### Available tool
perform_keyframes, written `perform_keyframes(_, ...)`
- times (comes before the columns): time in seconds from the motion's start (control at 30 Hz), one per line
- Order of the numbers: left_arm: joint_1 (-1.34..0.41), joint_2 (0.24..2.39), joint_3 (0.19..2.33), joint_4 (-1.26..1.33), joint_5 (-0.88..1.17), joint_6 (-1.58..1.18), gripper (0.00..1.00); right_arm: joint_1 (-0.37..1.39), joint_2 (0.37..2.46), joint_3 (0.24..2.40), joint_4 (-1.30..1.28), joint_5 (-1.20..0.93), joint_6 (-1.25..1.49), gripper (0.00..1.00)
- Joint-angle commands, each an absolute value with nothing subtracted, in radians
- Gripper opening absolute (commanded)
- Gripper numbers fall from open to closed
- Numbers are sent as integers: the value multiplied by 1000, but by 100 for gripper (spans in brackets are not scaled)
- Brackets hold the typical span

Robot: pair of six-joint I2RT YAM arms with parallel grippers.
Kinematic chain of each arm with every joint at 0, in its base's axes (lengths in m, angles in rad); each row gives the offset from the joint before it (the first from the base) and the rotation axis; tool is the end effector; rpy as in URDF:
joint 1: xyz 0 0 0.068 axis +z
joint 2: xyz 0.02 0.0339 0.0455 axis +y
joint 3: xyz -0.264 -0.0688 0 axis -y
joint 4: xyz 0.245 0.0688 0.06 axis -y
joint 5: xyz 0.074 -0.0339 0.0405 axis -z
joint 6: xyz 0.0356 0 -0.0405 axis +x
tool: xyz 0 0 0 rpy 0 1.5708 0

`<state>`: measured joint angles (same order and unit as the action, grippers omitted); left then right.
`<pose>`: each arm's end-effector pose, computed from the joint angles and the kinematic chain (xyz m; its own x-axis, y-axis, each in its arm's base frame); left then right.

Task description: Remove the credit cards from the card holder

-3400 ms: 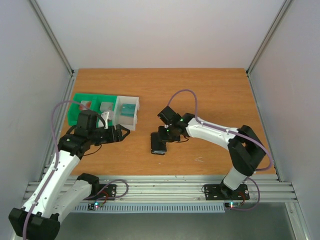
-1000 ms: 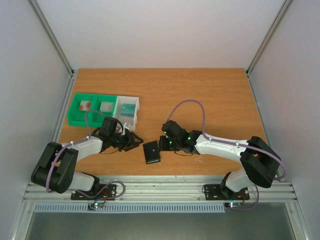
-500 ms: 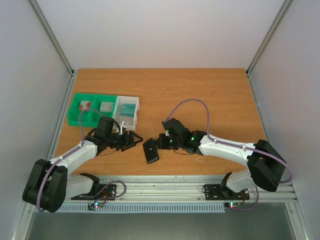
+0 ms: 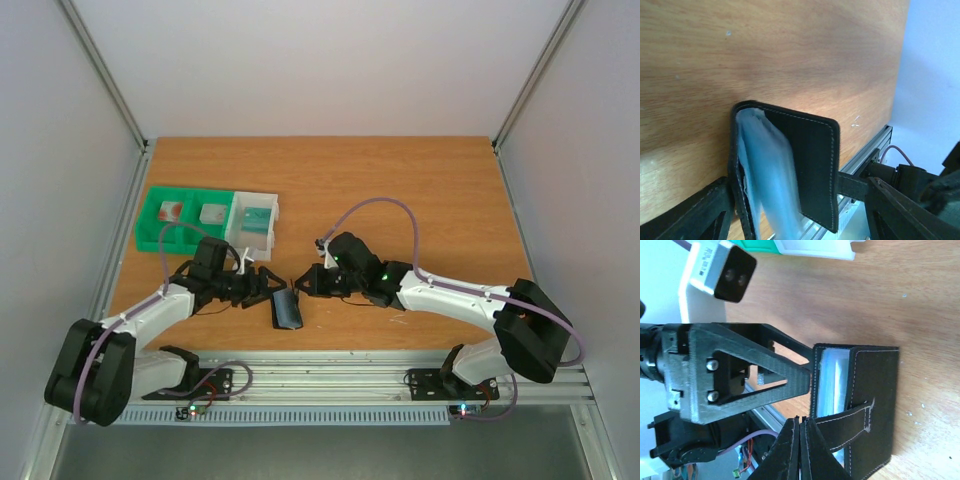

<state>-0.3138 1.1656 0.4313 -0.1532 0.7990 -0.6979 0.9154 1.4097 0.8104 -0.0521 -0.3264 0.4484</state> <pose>0.1827 -0.0861 0.1599 -0.9801 -0.1531 -0.1266 0.0207 0.5551 -0.8315 0.1735 0.2444 0.2201 -0.7259 -0.2705 -0.6323 -0.6566 0.5464 0.5199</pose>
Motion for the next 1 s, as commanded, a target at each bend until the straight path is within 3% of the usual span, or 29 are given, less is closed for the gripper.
perform_keyframes(0.0, -312, 1200, 416, -100, 815, -684, 70, 911, 1423, 825, -3, -354, 472, 1)
perform_keyframes(0.37, -311, 1223, 415, -91, 795, -675, 43, 909, 1389, 799, -139, -222, 431, 1)
perform_keyframes(0.7, -312, 1270, 406, -54, 791, -679, 37, 882, 1381, 744, -189, -170, 419, 1)
perform_keyframes(0.97, -313, 1279, 412, -42, 795, -690, 14, 870, 1372, 723, -252, -136, 405, 4)
